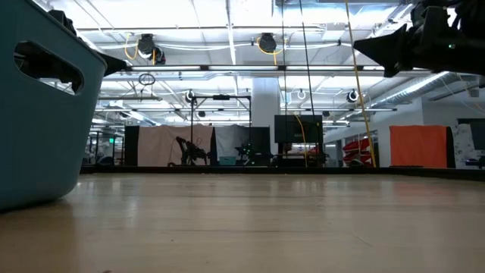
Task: Sort popcorn bags into baskets
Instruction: Return to Home Position
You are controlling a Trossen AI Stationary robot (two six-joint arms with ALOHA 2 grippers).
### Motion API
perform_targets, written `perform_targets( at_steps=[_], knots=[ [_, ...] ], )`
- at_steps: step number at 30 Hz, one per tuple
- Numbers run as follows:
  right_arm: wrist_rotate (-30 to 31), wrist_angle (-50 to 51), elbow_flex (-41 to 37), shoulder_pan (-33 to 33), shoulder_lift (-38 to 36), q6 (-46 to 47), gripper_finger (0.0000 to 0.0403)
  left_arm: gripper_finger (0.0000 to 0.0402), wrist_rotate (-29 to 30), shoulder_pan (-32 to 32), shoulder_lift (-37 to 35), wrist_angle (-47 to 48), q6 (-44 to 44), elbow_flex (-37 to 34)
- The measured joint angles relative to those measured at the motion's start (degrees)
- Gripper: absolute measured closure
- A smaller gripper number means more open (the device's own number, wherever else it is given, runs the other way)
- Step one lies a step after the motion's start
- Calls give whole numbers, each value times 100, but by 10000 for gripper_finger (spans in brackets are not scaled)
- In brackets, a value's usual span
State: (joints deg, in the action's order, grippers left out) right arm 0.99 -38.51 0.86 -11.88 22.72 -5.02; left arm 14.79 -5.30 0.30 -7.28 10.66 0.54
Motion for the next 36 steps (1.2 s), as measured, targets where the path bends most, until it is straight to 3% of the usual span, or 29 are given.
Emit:
perform_targets(
  at_steps=[5, 18, 27, 36],
  knots=[
    [355, 545, 0, 309, -354, 49, 403, 399, 0, 0, 0, 228, 110, 2],
    [355, 2034, 0, 874, -1390, 237, 403, 398, 2, 0, 0, 333, 190, 2],
    [35, 2882, 0, 957, -2059, 559, 403, 398, 4, 0, 0, 361, 193, 4],
    [-102, 3506, 0, 1286, -2234, 921, 403, 398, 2, 0, 0, 432, 256, 13]
  ],
)
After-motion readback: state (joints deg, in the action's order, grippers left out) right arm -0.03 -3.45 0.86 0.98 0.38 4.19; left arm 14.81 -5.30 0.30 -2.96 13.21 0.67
